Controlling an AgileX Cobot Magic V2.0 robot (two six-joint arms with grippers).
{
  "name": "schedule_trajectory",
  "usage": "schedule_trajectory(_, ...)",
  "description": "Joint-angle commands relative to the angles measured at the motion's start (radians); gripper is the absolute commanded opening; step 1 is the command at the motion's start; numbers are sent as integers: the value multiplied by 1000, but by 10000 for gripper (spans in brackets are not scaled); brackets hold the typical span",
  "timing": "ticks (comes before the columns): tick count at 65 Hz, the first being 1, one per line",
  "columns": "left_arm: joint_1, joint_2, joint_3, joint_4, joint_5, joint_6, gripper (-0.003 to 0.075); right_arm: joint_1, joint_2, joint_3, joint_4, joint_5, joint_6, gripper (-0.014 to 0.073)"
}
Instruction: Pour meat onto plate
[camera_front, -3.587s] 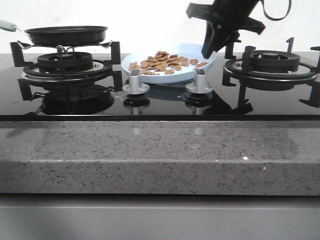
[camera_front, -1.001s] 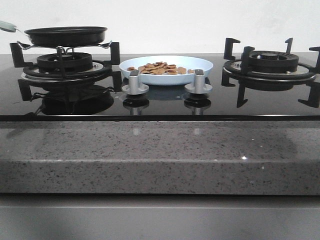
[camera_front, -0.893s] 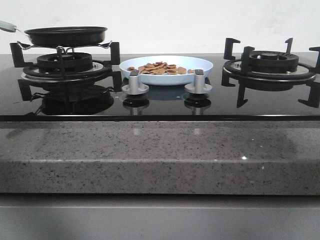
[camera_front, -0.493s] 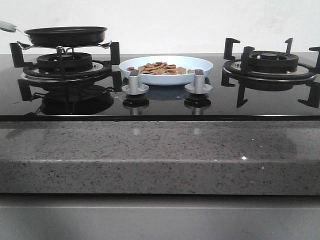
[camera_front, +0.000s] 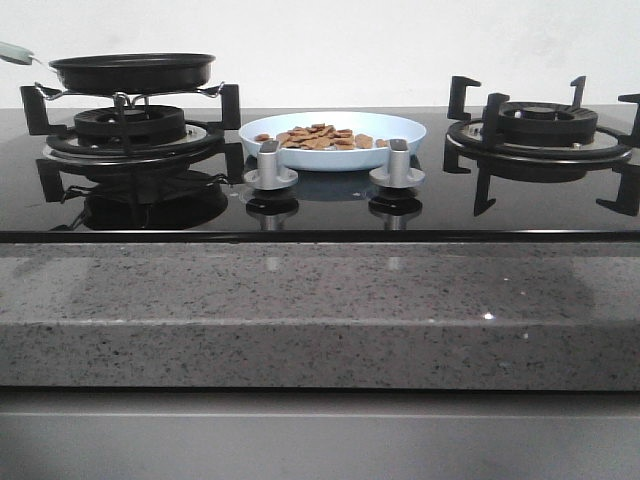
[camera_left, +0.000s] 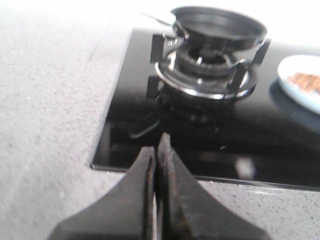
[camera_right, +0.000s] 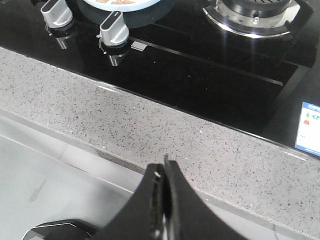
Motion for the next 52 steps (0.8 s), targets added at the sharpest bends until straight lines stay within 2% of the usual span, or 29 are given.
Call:
schedule_trajectory(1, 2, -126, 100, -39, -192, -4, -20, -4, 3, -23, 11, -55, -8, -71)
schedule_trajectory(13, 2, -311, 233, 3, -244, -4, -20, -4, 3, -23, 11, -55, -8, -71)
schedule_trajectory(27, -14, -307, 236, 91, -271, -4, -20, -4, 3, -23, 11, -53, -8, -71)
schedule_trajectory(52, -10, -307, 236, 91, -322, -4, -20, -4, 4, -23, 11, -53, -8, -71)
